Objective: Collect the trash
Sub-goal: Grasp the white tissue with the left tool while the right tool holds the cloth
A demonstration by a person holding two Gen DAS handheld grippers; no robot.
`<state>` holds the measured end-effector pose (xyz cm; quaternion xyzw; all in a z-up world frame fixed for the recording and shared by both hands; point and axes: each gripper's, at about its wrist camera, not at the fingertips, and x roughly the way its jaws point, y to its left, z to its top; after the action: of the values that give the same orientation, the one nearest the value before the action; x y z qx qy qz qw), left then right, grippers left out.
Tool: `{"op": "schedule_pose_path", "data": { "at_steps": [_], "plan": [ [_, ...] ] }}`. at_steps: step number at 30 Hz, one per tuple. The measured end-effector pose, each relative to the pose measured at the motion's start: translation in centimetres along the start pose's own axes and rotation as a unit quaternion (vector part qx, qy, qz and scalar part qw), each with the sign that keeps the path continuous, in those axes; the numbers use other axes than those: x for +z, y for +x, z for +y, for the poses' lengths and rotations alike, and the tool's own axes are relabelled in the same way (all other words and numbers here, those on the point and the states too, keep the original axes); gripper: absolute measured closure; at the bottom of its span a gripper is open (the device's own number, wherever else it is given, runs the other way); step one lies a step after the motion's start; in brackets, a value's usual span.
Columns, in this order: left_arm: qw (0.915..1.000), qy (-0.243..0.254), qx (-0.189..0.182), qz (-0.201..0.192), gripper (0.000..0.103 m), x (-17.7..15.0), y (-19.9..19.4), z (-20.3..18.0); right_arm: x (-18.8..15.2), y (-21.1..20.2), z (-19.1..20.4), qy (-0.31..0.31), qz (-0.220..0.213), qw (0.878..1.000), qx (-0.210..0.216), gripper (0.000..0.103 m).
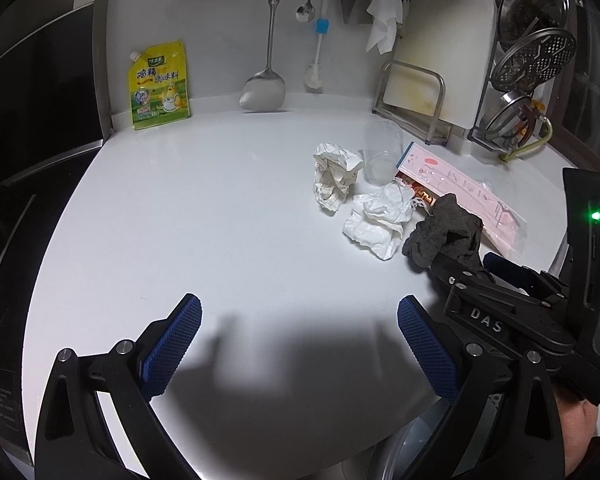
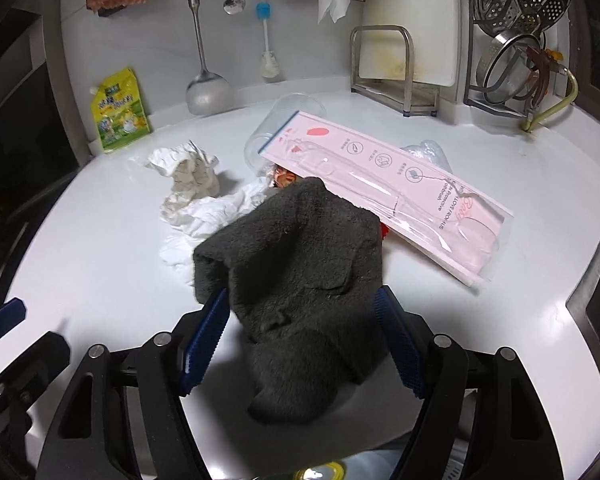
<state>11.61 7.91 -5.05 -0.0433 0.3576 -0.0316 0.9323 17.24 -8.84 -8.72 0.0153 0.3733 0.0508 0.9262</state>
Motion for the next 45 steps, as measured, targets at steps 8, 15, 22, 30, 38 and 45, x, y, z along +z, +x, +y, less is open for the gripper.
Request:
{"op": "schedule_pose_path", "data": {
  "at_steps": [8, 15, 22, 30, 38, 45],
  "plan": [
    [0.9999, -0.004, -0.009, 0.005, 0.006, 0.3, 0.4, -0.6, 0.2, -0.6, -0.3, -0.008, 0.002, 0.999, 0.033, 0.074],
    [0.9999, -0.004, -0.015, 0.008, 0.006, 1.0, 1.1, -1.2, -0.1, -3.0, -1.1, 0.002, -0.031, 0.998, 0.058, 0.08],
    [0.9997, -0.01, -0.017, 0.015, 0.006, 2.1, 2.6, -2.3, 0.7, -5.6, -3.2, 0.014, -0.06, 0.996, 0.058, 0.081],
    [0.9997, -0.009, -0.003, 0.023, 0.006, 4.0, 5.9, -4.5, 0.9, -7.1, -7.1, 0.044, -0.079, 0.995, 0.045, 0.081],
    [0.9987, -0.003, 0.016, 0.048, 0.006, 5.3, 8.9, -6.6, 0.3, -7.0, -10.0, 0.077, -0.08, 0.992, 0.056, 0.081],
    [0.9969, 0.01, 0.026, 0.074, 0.008, 5.3, 10.3, -7.9, -0.2, -6.6, -10.8, 0.086, -0.079, 0.991, 0.063, 0.081]
  ]
}}
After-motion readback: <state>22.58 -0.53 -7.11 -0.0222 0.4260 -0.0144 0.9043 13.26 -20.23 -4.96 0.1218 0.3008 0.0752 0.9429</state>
